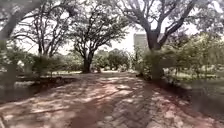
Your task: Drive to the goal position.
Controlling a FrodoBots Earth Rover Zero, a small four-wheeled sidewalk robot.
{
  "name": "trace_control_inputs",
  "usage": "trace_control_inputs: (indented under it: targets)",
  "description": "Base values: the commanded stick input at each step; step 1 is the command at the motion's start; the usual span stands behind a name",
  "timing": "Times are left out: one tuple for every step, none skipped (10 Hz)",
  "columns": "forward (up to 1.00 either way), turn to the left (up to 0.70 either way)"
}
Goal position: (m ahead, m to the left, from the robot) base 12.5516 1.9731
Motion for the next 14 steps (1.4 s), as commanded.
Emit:
trace_control_inputs:
  targets:
    - [0.70,0.00]
    - [0.70,0.00]
    - [0.70,0.00]
    - [0.70,0.00]
    - [0.70,0.00]
    - [0.70,0.00]
    - [0.70,0.00]
    - [0.70,0.00]
    - [0.70,0.00]
    - [0.70,0.00]
    - [0.70,0.00]
    - [0.70,0.00]
    - [0.70,0.00]
    - [0.70,0.00]
